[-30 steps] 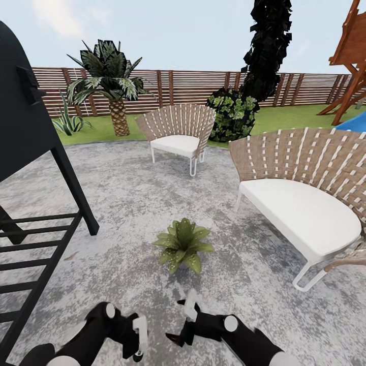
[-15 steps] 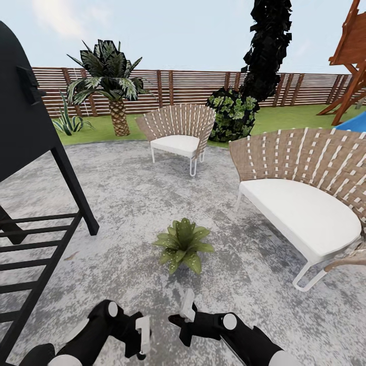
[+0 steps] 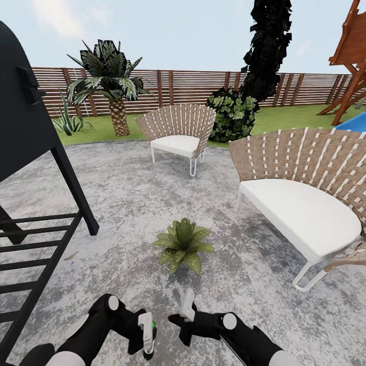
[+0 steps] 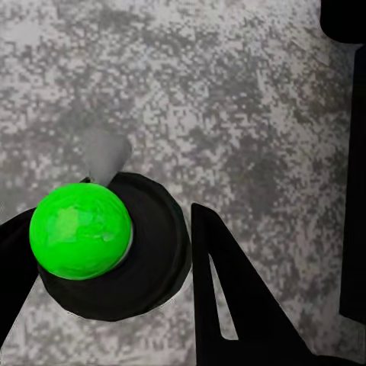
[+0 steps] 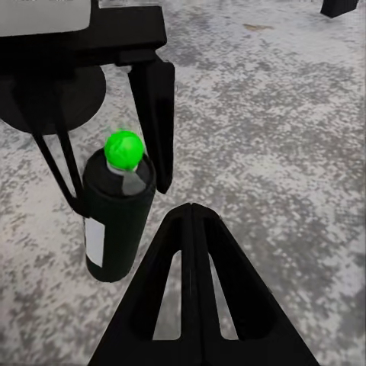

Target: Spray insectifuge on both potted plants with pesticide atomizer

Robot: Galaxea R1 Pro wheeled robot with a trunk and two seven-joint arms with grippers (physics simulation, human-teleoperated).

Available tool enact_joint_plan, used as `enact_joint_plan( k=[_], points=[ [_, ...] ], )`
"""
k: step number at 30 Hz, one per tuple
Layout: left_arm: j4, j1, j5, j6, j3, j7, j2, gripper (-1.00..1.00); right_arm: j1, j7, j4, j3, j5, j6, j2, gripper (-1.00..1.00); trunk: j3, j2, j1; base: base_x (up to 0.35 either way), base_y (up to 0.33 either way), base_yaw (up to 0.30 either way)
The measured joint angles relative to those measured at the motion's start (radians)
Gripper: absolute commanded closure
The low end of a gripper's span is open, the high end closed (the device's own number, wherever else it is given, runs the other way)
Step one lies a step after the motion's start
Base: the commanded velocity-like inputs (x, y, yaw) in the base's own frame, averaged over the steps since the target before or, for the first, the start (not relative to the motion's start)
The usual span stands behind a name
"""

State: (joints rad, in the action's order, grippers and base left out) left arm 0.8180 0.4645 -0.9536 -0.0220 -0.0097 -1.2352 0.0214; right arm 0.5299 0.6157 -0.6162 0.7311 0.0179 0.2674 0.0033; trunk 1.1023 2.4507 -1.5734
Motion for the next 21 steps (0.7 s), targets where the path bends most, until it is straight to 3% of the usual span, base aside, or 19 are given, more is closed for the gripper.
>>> enact_joint_plan(
  k=[5, 16, 21],
  points=[
    [0.0, 0.001, 0.025, -0.012, 0.0, 0.003, 0.001, 1.0, 0.0, 0.024, -0.009, 0.0, -0.001, 0.0, 0.0, 1.0, 0.0, 0.0, 0.0, 0.0, 0.0, 0.0],
    [0.002, 0.003, 0.031, -0.014, -0.001, 0.003, 0.003, 1.0, 0.0, 0.048, -0.009, 0.0, -0.001, 0.0, 0.0, 1.0, 0.0, 0.0, 0.0, 0.0, 0.0, 0.0],
    [0.0, 0.003, 0.091, -0.017, -0.005, -0.002, 0.004, 1.0, 0.0, 0.048, -0.009, 0.0, -0.001, 0.0, 0.0, 1.0, 0.0, 0.0, 0.0, 0.0, 0.0, 0.0]
  ],
)
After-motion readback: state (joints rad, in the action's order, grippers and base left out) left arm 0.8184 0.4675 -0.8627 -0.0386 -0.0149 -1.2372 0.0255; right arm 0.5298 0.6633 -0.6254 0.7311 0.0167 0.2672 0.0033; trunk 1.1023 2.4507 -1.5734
